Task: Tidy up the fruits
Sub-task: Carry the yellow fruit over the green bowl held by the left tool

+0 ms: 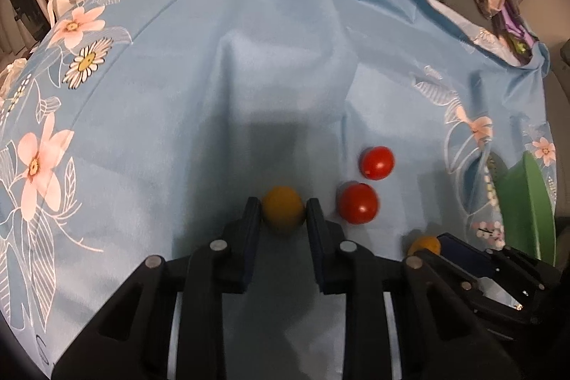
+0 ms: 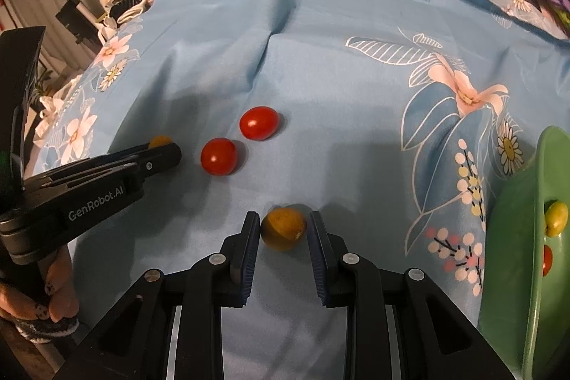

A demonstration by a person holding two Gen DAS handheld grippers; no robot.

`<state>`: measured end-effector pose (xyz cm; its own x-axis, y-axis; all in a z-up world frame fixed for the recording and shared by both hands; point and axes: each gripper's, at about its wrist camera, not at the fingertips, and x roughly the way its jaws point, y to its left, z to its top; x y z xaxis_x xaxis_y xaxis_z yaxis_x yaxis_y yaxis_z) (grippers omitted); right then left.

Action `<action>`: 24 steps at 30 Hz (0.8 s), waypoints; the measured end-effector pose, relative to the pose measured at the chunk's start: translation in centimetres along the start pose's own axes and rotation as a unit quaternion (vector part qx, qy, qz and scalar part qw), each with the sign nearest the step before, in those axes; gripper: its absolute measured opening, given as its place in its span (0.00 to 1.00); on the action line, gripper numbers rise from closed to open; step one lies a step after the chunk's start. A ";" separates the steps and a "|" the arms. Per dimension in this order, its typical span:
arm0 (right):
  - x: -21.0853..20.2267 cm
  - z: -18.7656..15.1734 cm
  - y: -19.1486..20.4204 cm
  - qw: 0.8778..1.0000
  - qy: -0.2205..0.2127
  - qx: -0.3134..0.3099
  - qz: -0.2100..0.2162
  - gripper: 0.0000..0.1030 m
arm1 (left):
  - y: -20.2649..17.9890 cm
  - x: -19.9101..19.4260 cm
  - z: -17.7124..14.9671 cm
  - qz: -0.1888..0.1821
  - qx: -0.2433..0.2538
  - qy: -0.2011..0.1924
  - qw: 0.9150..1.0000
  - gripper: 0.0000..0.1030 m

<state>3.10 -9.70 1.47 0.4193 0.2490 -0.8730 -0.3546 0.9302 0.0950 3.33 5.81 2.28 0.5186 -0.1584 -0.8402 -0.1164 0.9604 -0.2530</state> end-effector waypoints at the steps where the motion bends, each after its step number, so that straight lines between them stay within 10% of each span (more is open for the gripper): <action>1: -0.3 0.0 -0.1 1.000 -0.003 0.002 0.004 0.28 | -0.2 -0.4 0.0 -0.002 0.002 -0.005 1.000 0.25; 24: -13.6 -0.9 -9.1 0.974 -0.189 0.125 0.022 0.28 | -12.4 -9.3 -2.3 -0.082 0.104 -0.122 0.984 0.25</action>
<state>-0.17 -21.83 12.04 0.7026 0.3281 -0.6315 -0.1854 0.9411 0.2827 -1.94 -5.11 12.11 0.7065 -0.2798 -0.6501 0.1478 0.9566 -0.2511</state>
